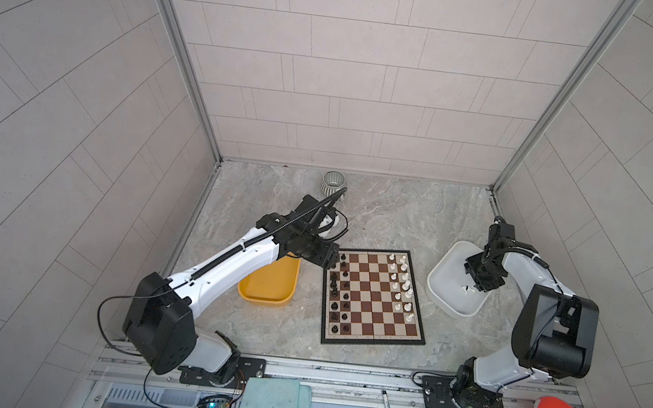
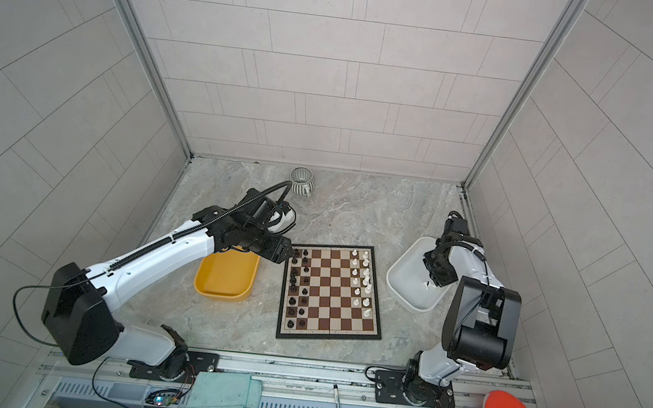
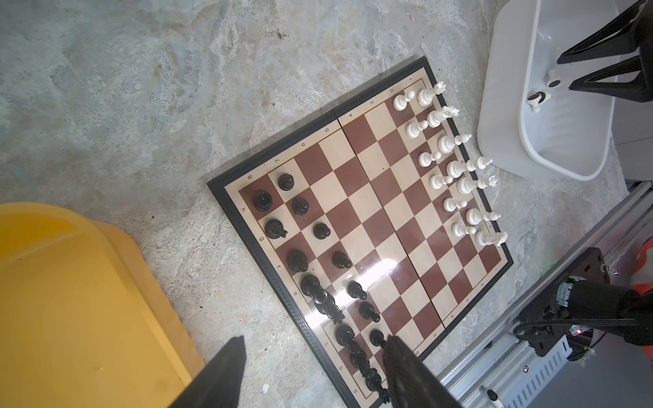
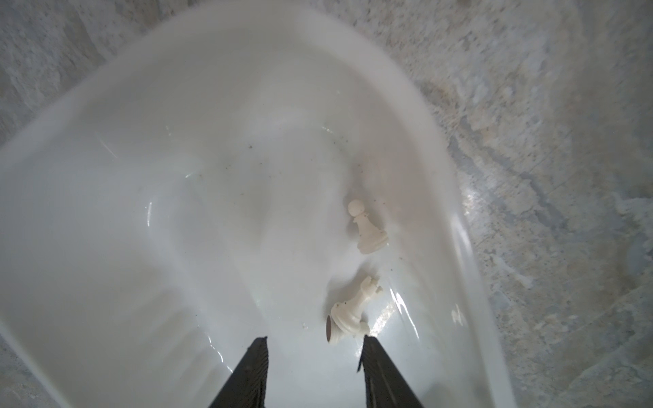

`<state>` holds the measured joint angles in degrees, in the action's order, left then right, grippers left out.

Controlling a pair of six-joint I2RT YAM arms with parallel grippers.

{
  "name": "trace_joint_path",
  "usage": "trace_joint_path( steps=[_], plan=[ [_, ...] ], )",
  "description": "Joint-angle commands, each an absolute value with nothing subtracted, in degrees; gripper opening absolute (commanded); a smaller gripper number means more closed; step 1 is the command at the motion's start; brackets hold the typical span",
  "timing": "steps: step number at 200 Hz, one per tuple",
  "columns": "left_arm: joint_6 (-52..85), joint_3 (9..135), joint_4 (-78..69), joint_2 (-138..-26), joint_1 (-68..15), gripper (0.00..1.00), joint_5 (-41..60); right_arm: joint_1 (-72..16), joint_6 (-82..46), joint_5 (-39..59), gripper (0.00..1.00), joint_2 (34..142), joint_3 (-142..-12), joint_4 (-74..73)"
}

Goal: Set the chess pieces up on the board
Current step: 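Lower the right gripper into the white tray and grasp a white piece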

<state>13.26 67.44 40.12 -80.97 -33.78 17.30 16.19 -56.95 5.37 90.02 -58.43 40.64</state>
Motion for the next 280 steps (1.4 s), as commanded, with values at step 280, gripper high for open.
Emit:
trace_joint_path(
  steps=[280],
  plan=[
    [13.1,66.7,38.2,-80.1,-32.8,0.68,18.3,9.9,-39.7,8.5,0.27,107.9,-65.8,39.7]
  ],
)
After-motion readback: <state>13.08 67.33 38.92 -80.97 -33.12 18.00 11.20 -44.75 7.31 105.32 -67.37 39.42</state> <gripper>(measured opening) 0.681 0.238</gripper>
